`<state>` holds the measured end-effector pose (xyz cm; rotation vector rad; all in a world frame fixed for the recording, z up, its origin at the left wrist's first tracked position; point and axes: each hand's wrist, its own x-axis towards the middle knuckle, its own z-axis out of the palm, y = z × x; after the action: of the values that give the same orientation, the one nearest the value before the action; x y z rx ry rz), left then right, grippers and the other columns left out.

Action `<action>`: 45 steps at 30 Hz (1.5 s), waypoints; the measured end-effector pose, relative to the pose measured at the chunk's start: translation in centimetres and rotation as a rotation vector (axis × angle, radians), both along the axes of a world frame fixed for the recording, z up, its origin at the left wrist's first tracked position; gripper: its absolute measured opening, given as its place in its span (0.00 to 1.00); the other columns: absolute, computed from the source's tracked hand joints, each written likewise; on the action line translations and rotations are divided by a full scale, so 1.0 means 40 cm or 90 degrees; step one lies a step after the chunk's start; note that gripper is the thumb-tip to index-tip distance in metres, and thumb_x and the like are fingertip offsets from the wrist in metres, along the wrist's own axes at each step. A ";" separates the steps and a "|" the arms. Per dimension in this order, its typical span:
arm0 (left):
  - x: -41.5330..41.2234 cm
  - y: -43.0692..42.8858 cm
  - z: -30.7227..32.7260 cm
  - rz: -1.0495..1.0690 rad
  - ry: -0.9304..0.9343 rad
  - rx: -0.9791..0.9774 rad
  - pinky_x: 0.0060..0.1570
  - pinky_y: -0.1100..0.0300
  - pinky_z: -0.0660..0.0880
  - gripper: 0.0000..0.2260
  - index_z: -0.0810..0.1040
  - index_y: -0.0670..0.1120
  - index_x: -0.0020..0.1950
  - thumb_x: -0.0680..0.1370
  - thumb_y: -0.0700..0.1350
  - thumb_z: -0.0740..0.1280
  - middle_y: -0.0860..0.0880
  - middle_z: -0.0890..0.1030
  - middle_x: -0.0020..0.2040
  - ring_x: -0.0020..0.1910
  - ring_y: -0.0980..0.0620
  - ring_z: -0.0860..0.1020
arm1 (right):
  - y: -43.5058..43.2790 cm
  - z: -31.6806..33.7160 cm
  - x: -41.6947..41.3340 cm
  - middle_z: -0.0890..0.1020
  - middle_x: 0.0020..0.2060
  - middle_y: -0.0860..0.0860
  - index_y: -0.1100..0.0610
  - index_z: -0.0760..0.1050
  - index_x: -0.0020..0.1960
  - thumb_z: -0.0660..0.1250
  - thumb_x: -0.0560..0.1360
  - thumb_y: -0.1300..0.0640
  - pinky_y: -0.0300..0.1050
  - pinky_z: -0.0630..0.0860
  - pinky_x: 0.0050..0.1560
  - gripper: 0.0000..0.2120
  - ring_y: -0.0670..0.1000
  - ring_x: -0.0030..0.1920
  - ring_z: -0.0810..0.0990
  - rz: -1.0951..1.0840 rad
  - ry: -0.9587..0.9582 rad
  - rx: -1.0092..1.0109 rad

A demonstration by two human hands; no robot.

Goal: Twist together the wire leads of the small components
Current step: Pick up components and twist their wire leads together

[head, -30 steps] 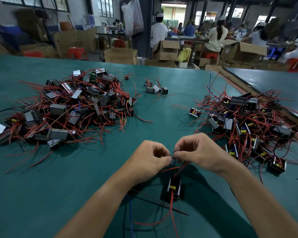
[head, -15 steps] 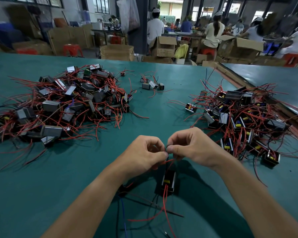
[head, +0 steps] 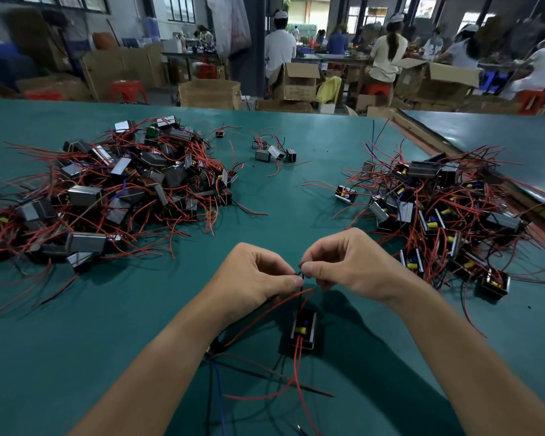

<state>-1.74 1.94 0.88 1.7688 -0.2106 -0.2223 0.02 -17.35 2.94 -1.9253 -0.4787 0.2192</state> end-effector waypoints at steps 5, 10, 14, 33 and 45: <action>0.000 0.003 0.001 -0.001 -0.006 0.013 0.34 0.61 0.72 0.04 0.85 0.43 0.36 0.69 0.41 0.78 0.45 0.83 0.31 0.30 0.53 0.76 | 0.000 0.003 -0.004 0.80 0.29 0.51 0.58 0.81 0.37 0.72 0.74 0.64 0.38 0.74 0.32 0.07 0.47 0.28 0.76 0.001 0.017 -0.015; -0.005 -0.001 0.003 -0.008 -0.004 0.017 0.33 0.61 0.72 0.05 0.85 0.46 0.34 0.68 0.42 0.79 0.46 0.83 0.31 0.29 0.54 0.76 | -0.003 0.008 -0.008 0.80 0.28 0.50 0.58 0.80 0.37 0.71 0.74 0.64 0.39 0.74 0.33 0.08 0.47 0.28 0.76 0.004 0.049 -0.014; -0.005 -0.006 0.002 -0.006 -0.009 0.012 0.34 0.60 0.72 0.03 0.86 0.46 0.37 0.70 0.43 0.78 0.45 0.85 0.34 0.31 0.54 0.76 | 0.002 0.010 -0.010 0.80 0.28 0.49 0.59 0.80 0.37 0.71 0.75 0.65 0.36 0.73 0.32 0.08 0.45 0.27 0.75 0.018 0.083 0.012; -0.023 -0.023 0.003 -0.018 -0.191 0.088 0.29 0.59 0.67 0.03 0.86 0.47 0.38 0.70 0.45 0.75 0.44 0.83 0.31 0.29 0.58 0.71 | 0.014 0.013 -0.010 0.73 0.23 0.52 0.59 0.75 0.30 0.69 0.74 0.63 0.38 0.68 0.27 0.14 0.48 0.25 0.69 -0.044 0.208 0.004; -0.016 -0.017 0.012 -0.042 0.042 -0.047 0.30 0.66 0.70 0.05 0.85 0.44 0.35 0.71 0.38 0.76 0.48 0.82 0.31 0.28 0.56 0.74 | -0.031 0.023 -0.002 0.82 0.31 0.55 0.57 0.84 0.41 0.72 0.73 0.68 0.38 0.75 0.35 0.08 0.47 0.31 0.77 0.099 -0.002 -0.022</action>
<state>-2.37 1.28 1.35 1.6806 -0.2273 -0.3161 -0.06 -18.59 3.87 -1.9239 -0.6315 0.3267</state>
